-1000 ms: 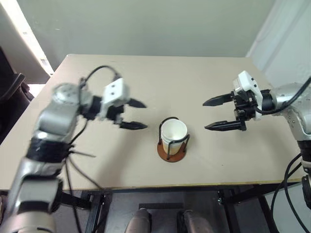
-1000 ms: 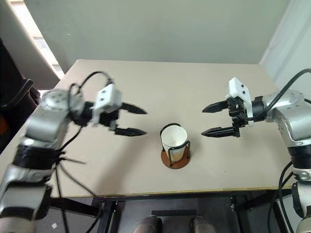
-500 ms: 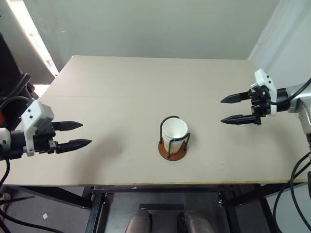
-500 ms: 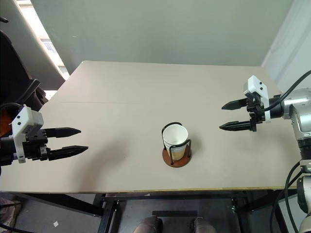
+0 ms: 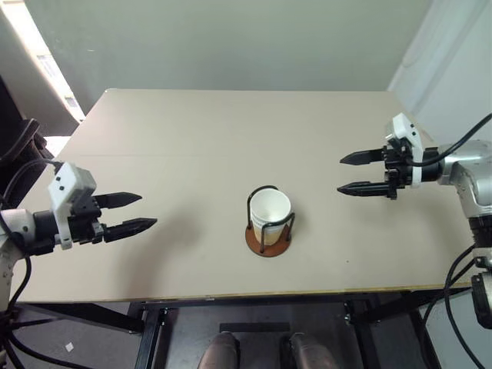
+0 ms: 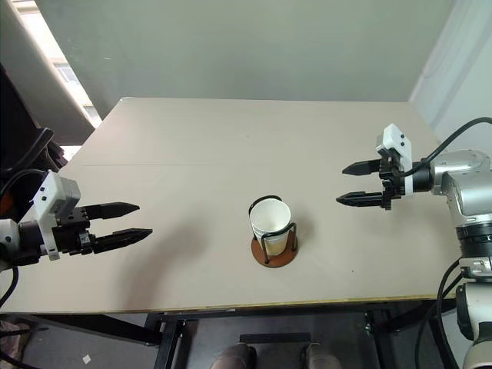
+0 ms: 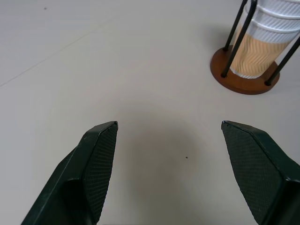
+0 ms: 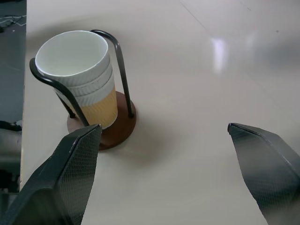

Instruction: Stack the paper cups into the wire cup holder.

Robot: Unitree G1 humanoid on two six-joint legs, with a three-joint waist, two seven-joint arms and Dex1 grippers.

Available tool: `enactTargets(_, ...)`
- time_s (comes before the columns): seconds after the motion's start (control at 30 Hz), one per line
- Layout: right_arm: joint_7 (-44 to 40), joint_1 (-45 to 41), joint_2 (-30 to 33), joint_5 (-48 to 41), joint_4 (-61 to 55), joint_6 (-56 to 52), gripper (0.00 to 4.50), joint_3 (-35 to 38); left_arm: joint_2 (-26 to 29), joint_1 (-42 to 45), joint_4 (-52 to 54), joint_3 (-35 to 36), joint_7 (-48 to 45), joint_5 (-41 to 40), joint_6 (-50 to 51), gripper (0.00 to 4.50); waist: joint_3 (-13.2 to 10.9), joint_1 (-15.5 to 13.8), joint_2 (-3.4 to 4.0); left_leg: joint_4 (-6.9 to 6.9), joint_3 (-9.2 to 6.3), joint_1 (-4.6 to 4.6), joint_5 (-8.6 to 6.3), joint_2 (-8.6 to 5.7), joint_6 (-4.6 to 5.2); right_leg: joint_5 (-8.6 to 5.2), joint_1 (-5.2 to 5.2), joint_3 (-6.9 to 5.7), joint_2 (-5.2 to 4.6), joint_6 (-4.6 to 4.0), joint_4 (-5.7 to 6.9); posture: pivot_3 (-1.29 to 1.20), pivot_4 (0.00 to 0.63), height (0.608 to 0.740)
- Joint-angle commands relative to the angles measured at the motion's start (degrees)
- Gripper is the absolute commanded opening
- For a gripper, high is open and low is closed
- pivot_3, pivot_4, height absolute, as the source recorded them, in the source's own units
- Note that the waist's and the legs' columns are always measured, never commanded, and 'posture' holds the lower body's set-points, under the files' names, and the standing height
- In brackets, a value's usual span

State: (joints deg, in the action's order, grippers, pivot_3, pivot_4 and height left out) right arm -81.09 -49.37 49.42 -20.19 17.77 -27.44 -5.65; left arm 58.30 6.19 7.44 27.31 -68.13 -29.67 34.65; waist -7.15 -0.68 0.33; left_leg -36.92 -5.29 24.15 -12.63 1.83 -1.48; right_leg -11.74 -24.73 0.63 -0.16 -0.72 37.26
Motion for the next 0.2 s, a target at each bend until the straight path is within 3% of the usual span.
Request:
enactTargets(0.03, 0.7, -1.1, -0.1, 0.1, -1.0, 0.7, 4.5, 1.8, 1.3, -0.2, 1.5, 1.6, 0.7, -0.4, -0.8, 3.77, 0.0, 0.0, 0.0, 0.0, 0.0, 0.0, -0.01, 0.0, -0.01, 0.0, 0.0, 0.0, 0.0, 0.0, 0.0, 0.0, 0.15, 0.74)
enactTargets(0.2, 1.0, -1.2, 0.2, 0.1, -1.1, 0.5, 4.5, 2.1, 1.7, -0.1, 1.6, 1.4, 1.2, -0.9, -0.6, 3.77, 0.0, 0.0, 0.0, -0.04, 0.0, 0.01, -0.01, 0.0, -0.02, -0.08, 0.01, 0.0, 0.0, -0.14, -0.01, 0.0, 0.15, 0.74)
